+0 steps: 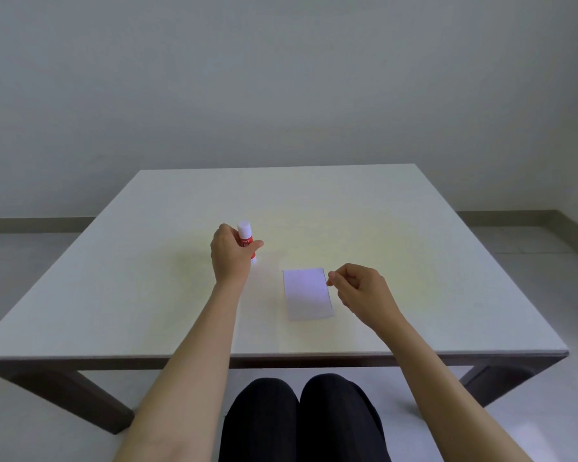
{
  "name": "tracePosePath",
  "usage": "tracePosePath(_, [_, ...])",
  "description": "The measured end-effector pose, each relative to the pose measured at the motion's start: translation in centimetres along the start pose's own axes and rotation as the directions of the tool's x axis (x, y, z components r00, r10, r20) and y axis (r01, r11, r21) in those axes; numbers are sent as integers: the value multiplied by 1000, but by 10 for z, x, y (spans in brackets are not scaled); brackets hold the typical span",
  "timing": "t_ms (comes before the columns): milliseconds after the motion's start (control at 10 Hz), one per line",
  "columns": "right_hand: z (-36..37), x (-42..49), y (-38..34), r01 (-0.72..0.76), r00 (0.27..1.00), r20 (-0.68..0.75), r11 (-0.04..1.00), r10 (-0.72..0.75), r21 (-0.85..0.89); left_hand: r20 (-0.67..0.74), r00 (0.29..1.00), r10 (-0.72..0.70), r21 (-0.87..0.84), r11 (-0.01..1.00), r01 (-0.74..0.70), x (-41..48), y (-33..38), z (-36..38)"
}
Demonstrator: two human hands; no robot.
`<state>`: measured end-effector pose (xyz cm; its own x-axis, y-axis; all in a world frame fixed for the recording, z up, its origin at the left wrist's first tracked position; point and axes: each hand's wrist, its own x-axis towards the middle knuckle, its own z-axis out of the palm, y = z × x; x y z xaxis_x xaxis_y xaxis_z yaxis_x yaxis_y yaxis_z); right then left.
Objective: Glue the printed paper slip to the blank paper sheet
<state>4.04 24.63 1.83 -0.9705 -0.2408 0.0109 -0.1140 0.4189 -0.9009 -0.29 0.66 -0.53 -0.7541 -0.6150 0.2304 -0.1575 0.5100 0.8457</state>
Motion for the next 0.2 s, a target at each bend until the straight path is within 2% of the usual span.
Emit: tracePosePath(200, [1,3,4,1,1000,-26,1000,-1,-3,27,1000,-10,35,999,9,-9,-6,1])
